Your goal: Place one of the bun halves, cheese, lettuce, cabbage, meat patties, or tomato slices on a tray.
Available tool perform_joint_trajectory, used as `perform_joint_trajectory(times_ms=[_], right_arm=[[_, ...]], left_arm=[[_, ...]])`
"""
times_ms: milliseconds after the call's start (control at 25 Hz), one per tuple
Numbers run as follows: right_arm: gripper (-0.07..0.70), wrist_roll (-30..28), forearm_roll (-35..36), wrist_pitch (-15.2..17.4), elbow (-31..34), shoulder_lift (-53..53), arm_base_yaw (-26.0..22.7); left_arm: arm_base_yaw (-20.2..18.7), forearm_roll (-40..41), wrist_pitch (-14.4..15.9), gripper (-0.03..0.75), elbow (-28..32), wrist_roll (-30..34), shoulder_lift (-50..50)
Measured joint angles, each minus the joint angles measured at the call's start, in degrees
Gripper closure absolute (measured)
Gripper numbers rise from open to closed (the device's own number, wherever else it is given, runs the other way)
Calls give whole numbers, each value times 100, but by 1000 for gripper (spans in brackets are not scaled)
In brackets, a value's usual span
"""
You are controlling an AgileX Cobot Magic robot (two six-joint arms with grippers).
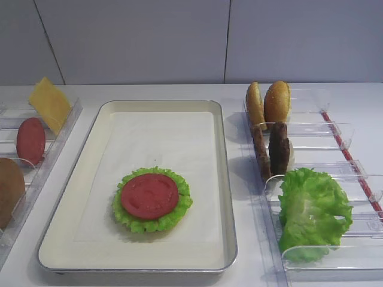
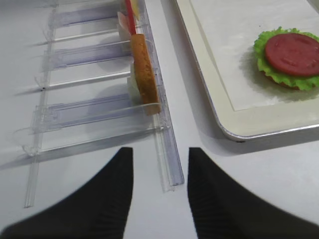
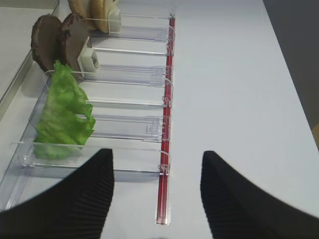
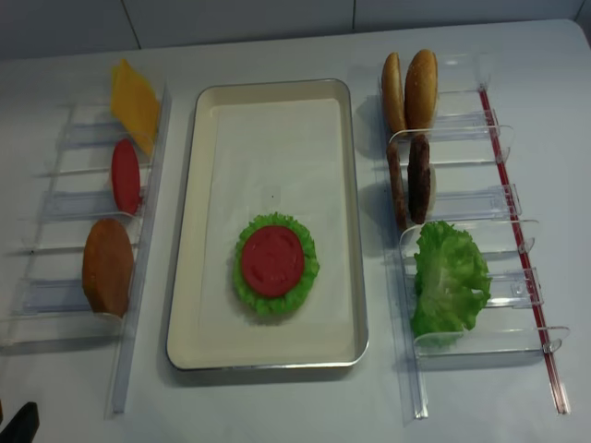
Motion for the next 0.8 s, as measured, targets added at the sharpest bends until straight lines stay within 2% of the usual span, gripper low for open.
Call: perform_joint_trajectory(times_ms=[800], right_arm=[[242, 0, 0, 0, 0, 0, 0]], left_arm=[[0, 0, 0, 440, 0, -10, 0]])
